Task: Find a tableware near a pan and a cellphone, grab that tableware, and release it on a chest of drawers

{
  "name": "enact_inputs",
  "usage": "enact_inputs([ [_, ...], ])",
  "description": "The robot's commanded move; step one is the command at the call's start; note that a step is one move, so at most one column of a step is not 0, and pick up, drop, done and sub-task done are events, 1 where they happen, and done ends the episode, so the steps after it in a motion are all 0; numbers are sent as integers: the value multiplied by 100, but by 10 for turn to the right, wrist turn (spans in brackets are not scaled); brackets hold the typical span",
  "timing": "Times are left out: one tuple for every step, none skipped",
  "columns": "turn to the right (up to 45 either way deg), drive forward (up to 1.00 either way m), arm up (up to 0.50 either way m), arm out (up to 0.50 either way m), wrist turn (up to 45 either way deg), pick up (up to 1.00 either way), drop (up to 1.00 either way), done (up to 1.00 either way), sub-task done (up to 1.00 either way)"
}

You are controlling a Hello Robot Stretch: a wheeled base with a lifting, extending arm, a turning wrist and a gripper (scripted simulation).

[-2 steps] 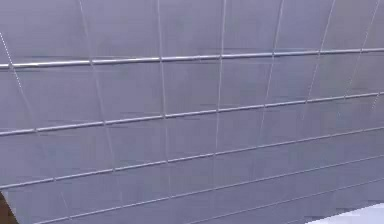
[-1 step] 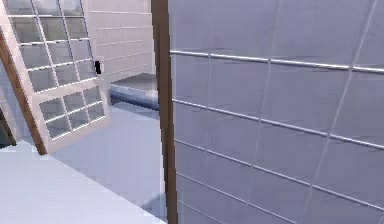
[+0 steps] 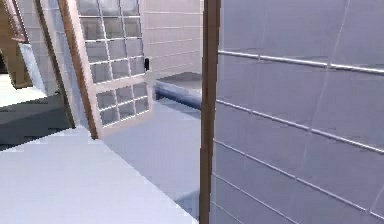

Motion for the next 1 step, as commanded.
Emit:
enact_inputs([
  [0, 25, 0, 0, 0, 0, 0, 0, 0],
])
